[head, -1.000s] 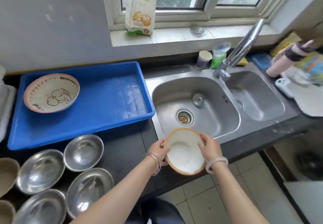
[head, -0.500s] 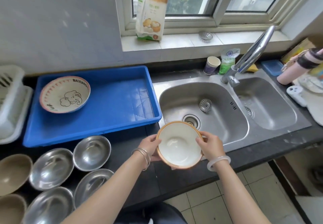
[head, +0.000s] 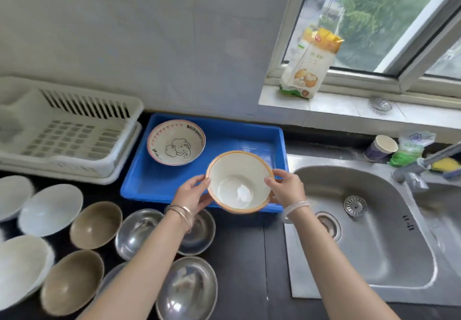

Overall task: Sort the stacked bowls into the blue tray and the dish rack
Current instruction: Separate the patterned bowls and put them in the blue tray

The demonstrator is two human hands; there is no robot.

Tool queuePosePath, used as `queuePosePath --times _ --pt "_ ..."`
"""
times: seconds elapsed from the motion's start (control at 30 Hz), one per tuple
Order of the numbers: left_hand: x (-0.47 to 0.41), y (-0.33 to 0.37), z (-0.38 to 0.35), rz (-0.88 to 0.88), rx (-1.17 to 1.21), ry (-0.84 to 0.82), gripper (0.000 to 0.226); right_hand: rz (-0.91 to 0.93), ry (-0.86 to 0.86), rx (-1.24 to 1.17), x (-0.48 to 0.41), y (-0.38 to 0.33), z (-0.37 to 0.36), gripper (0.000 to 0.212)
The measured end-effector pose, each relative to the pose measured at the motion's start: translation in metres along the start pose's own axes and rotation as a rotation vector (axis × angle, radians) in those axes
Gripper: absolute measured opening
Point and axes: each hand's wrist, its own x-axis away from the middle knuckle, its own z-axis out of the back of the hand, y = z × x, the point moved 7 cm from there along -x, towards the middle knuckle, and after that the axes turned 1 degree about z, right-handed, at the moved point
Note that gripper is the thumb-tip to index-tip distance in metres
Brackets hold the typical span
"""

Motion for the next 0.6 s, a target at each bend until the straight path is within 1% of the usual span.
queuePosePath --times 0.13,0.3,0.43,0.53,0.6 --pt "-0.023 0.033 0.039 -0.100 0.074 0.101 0.027 0.031 -0.078 -0.059 -0.025 -0.042 -0.058 0.024" --pt "-0.063 0.064 0.080 -0.138 0.096 0.234 0.035 0.046 -0.120 -0.060 -0.061 -0.083 -0.117 0.023" --pt "-0.101 0.081 0.100 -0.152 0.083 0.273 0.037 0.080 -0.085 0.011 -0.090 -0.108 -0.150 0.017" --pt "-0.128 0.086 0.109 -0.161 0.071 0.284 0.037 0.089 -0.089 0.069 -0.107 -0.115 -0.172 0.020" --pt "-0.142 0.088 0.113 -0.169 0.047 0.295 0.037 0.064 -0.097 0.081 -0.117 -0.113 -0.183 0.025"
